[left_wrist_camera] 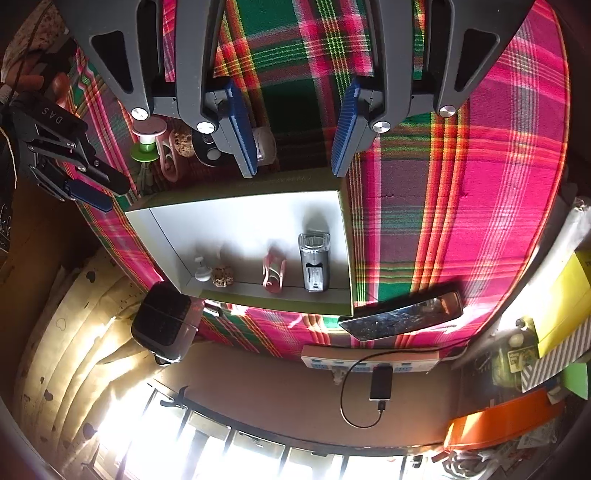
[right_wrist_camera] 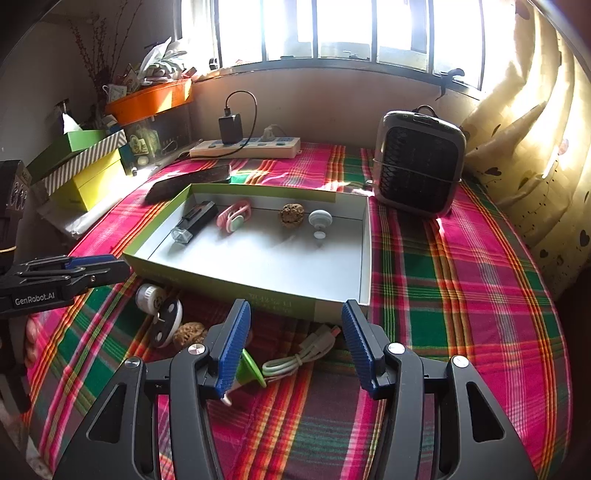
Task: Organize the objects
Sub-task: 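Withdraw both grippers from the box toward the remaining items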
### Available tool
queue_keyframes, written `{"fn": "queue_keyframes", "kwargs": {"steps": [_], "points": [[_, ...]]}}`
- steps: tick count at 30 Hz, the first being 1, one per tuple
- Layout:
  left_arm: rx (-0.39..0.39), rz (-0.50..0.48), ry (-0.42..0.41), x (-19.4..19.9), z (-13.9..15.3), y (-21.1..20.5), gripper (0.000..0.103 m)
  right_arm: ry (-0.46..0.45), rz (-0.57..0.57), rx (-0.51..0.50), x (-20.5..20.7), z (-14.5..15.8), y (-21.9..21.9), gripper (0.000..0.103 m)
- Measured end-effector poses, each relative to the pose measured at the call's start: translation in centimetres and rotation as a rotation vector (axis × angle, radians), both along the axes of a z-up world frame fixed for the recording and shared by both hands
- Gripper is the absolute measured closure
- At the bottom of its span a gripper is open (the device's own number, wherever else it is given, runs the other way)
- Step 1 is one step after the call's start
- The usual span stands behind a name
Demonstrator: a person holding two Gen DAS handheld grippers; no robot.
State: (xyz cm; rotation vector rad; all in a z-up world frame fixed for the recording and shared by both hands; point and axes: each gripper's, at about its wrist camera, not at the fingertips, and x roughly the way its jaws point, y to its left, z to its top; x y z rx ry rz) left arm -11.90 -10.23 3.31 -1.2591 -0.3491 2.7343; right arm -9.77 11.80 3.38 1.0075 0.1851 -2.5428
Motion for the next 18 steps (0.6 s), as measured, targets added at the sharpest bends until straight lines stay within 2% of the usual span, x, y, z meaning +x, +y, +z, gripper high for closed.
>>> {"fn": "queue_keyframes", "kwargs": {"steps": [8, 18], "points": [[0.076, -0.047, -0.029, 0.0, -1.0, 0.7, 0.060, -0.024, 0.039, -0.018, 1.5, -0.5, 0.1, 0.050], [0.054, -0.050, -0.055, -0.8, -1.8, 1.4, 0.060, -0.052, 0.132, -0.008, 2.2, -1.6, -1.1, 0.048]]}}
